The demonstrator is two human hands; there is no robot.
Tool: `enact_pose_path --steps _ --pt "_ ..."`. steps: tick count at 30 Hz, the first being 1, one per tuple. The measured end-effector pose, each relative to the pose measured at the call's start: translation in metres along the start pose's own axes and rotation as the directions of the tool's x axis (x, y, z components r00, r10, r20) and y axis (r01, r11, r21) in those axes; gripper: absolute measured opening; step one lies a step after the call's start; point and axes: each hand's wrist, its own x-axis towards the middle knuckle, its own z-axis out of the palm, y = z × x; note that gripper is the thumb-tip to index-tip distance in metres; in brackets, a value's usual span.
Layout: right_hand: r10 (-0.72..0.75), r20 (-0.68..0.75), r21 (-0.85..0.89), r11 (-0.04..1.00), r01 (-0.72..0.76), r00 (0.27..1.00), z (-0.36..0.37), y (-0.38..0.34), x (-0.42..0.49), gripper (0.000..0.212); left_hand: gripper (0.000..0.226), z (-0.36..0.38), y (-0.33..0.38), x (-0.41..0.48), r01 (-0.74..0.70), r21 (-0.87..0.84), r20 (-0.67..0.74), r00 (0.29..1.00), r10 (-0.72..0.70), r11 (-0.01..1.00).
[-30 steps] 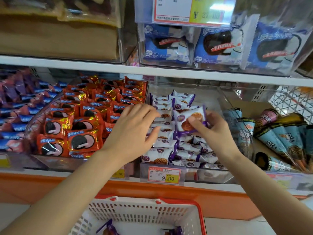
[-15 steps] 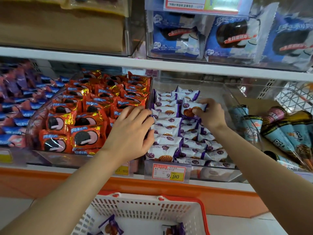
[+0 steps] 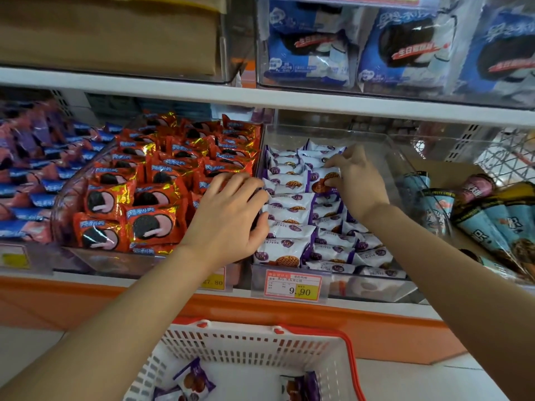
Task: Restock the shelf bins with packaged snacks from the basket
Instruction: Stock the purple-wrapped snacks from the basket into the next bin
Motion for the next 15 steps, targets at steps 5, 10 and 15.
enact_pose_path --steps 5,10,15 --pt "-0.041 -0.027 0.109 0.993 0.043 0.999 0.004 -0.004 -0.013 0.019 0.034 -0.001 0.0 0.0 0.0 0.014 -0.001 1.0 0.0 1.0" --pt "-0.028 0.005 0.144 0.989 0.027 1.0 0.001 -0.007 -0.029 0.028 0.034 -0.001 0.0 -0.001 -0.013 0.04 0.01 1.0 0.013 0.999" --pt "-0.044 -0.032 0.323 0.945 0.052 0.998 -0.015 -0.016 -0.065 0.03 0.032 -0.007 0.005 -0.006 -0.008 0.104 -0.009 1.0 0.009 0.995"
